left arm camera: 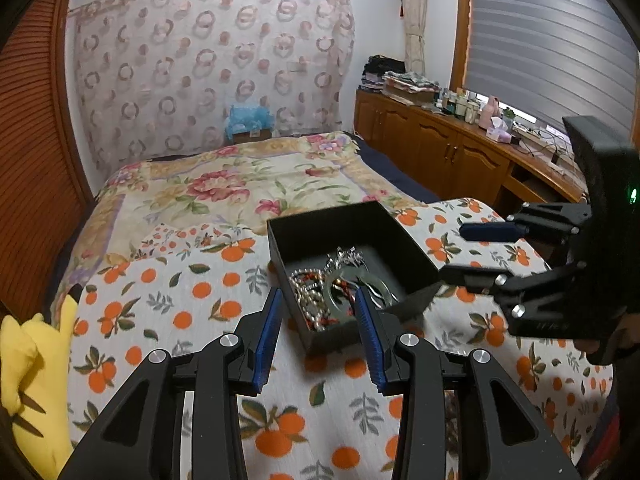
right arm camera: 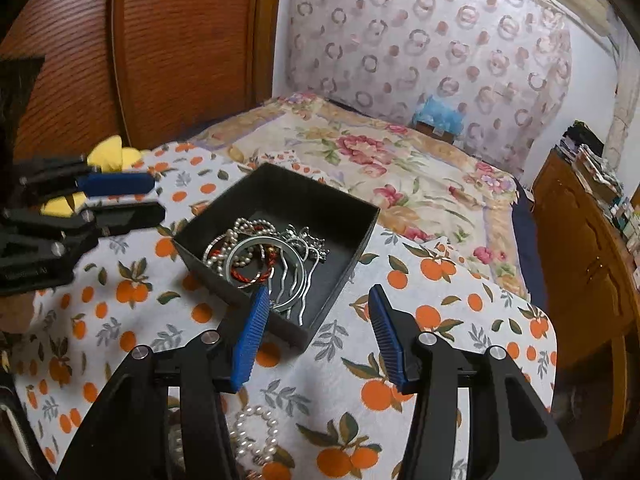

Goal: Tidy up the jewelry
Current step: 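Move both open tools back to the remaining jewelry pile, then grasp the brown bead bracelet with the right tool while the left tool grasps the gold ring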

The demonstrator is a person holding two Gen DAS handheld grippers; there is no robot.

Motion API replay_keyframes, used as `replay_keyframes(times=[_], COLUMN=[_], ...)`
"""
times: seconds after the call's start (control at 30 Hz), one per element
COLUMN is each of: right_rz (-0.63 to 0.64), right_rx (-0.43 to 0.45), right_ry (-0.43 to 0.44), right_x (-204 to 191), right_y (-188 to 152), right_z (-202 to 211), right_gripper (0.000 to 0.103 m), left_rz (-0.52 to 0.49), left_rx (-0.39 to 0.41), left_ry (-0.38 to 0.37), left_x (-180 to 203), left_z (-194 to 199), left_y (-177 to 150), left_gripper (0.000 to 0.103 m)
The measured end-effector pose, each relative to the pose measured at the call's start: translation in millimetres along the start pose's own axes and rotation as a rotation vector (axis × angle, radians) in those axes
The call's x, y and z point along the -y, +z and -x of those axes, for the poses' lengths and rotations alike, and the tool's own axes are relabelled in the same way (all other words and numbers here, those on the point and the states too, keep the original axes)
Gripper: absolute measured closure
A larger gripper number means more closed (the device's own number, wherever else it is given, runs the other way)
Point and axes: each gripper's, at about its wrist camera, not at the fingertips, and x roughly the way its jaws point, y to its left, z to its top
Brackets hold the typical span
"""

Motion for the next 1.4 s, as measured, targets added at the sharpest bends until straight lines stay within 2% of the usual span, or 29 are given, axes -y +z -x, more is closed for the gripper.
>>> replay_keyframes(times=[0.27,0.3,0.53,0.67,0.77,1.03,1.1,1.13,1.4], right_rz=[-0.024,-0.027,-0.060,-0.089,-0.114,-0.131,-0.124,-0.114,-0.134], right_rx=[0.034,0.033,-0.003,-0.045,-0.062,-0.099,-0.099,-0.092,0.056], right_ry=[0.027,0.029,0.070,0.103,0.123,0.157,0.154,0.162,0.150], right_x=[-11.3,-12.8,-22.0,-23.7,-23.5,-26.0,-27.2,-29.0,-18.0], right_y=[-26.2,-31.2,-78.1,-103.7,-114.3,-120.7,-120.0,-119.6,-102.4], right_z=[29.1,31.9,39.8,34.2,28.2,12.6,13.0,14.8,59.0], right_gripper=[0.050,0.055,0.067,0.078,0.079,0.079,0.085,0.088,0.088], left_rz=[-0.001,0.000,0.004,-0.020,-0.016,-0.033,-0.036,-0.036,-0.055], left_rx=[-0.016,-0.019,-0.070,-0.106,-0.122,-0.161,-0.173,-0.177,-0.201], left_ry=[-0.022,-0.025,-0.074,-0.091,-0.107,-0.135,-0.144,-0.148,-0.165], left_x=[12.1,13.8,30.8,43.8,47.9,54.5,56.4,57.2,65.0], left_z=[14.9,16.4,17.2,12.6,9.5,5.1,3.7,3.1,-1.5], left_y=[-28.3,-32.2,-63.6,-80.6,-88.0,-100.7,-104.2,-105.5,-109.2], left_gripper=[0.066,0.066,0.066,0.066,0.066,0.065,0.065,0.065,0.064])
